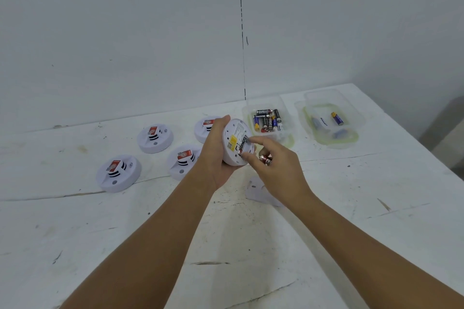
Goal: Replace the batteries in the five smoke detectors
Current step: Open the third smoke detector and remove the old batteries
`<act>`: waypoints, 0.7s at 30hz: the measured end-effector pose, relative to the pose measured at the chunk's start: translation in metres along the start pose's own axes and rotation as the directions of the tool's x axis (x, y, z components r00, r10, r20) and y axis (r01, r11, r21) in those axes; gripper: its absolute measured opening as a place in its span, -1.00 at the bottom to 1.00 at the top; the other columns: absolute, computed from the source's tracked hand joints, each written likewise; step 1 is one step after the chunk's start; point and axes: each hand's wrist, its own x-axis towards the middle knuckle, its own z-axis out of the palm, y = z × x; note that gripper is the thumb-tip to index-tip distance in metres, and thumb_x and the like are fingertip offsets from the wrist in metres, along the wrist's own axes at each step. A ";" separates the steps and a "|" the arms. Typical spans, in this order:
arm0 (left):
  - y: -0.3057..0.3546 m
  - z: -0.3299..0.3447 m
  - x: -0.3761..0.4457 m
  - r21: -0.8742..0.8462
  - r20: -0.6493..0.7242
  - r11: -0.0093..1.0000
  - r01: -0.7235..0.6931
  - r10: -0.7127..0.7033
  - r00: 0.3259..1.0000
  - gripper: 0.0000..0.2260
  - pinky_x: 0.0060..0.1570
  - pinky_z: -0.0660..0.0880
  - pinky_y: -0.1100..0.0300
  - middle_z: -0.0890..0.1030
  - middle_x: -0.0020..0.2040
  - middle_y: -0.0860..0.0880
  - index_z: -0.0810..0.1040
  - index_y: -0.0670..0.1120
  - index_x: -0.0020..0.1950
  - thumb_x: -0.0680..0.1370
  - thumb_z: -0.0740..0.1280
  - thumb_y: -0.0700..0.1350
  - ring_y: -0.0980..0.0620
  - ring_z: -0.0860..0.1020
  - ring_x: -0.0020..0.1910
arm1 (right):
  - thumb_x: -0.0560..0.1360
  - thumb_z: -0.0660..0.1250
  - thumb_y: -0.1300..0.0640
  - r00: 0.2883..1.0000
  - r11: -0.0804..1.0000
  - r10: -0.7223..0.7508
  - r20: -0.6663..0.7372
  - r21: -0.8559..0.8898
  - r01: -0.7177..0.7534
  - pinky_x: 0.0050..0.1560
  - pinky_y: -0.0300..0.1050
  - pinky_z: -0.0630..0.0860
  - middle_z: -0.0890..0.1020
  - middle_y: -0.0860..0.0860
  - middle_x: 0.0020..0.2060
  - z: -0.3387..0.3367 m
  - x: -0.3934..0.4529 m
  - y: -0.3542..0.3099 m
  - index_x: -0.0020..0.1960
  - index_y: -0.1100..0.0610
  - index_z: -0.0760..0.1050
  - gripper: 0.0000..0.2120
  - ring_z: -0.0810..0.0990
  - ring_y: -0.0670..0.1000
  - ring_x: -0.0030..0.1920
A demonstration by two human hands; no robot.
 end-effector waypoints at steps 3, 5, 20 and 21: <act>0.000 -0.002 0.002 0.008 -0.008 1.000 0.004 -0.004 1.000 -0.58 0.11 0.57 -0.05 0.72 -0.06 -0.14 0.67 -0.10 0.16 0.58 0.35 0.23 -0.17 0.63 0.05 | 0.56 0.48 -0.02 0.999 0.998 0.028 0.022 0.052 -0.029 -0.24 -0.42 0.39 0.56 -0.31 -0.36 0.001 -0.001 0.002 0.31 -0.01 0.65 -0.67 0.54 -0.25 -0.27; -0.001 -0.003 0.003 0.013 -0.011 1.000 0.009 -0.009 1.000 -0.58 0.09 0.58 -0.04 0.72 -0.05 -0.14 0.66 -0.10 0.18 0.58 0.36 0.23 -0.16 0.64 0.04 | 0.56 0.48 -0.02 0.999 0.998 0.031 0.023 0.056 -0.032 -0.23 -0.44 0.39 0.57 -0.35 -0.36 0.002 -0.001 0.001 0.33 -0.01 0.64 -0.65 0.55 -0.29 -0.27; 0.001 -0.001 0.001 0.104 -0.013 0.994 0.029 -0.027 1.000 -0.68 -0.08 0.56 0.08 0.72 -0.18 -0.06 0.67 -0.03 0.06 0.60 0.34 0.21 -0.05 0.63 -0.09 | 0.65 0.36 -0.03 0.991 0.968 -0.099 0.086 -0.222 0.115 0.16 -0.02 0.60 0.68 0.01 0.21 0.007 0.000 -0.007 0.43 0.02 0.56 -0.63 0.63 0.00 0.15; 0.000 -0.002 0.001 0.115 -0.017 0.993 0.030 -0.028 0.999 -0.68 -0.07 0.56 0.07 0.72 -0.18 -0.06 0.67 -0.02 0.06 0.60 0.34 0.21 -0.04 0.64 -0.09 | 0.66 0.34 -0.04 0.991 0.966 -0.097 0.097 -0.229 0.117 0.13 0.00 0.61 0.69 0.00 0.19 0.007 -0.001 -0.008 0.42 0.02 0.57 -0.64 0.64 0.00 0.12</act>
